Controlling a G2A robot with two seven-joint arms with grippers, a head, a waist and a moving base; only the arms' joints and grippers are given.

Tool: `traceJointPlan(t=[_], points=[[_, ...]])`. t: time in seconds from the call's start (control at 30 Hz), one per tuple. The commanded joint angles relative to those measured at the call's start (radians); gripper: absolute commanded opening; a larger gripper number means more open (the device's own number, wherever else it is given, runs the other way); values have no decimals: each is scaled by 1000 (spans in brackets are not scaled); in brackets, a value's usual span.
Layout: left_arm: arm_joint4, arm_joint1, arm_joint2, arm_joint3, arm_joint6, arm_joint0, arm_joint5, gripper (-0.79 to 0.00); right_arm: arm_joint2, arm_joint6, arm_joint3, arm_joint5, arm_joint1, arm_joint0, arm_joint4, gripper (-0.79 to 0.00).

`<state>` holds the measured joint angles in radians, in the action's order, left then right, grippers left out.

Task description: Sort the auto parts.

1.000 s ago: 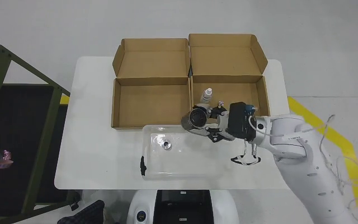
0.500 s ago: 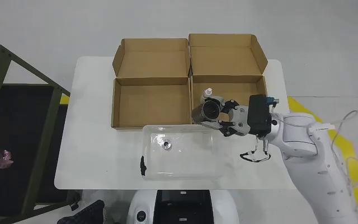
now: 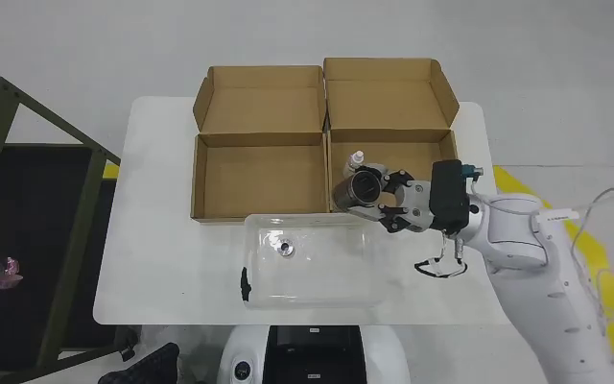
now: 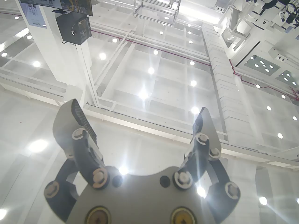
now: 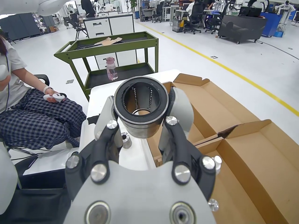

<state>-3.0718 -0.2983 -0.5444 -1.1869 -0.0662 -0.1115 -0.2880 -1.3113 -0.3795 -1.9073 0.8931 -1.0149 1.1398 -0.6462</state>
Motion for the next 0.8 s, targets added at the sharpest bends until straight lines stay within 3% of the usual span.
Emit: traceJointPlan(t=[0.0,0.47,0.77], points=[[0,0,0,0,0,0,0,0,17,-8,-1,-14,-2,-6,-18,-785],[0,0,0,0,0,0,0,0,190,-21,3,-180,-30,-69,-190,-785],[0,0,0,0,0,0,0,0,325,-35,83,-303,-66,-164,-248,-785]])
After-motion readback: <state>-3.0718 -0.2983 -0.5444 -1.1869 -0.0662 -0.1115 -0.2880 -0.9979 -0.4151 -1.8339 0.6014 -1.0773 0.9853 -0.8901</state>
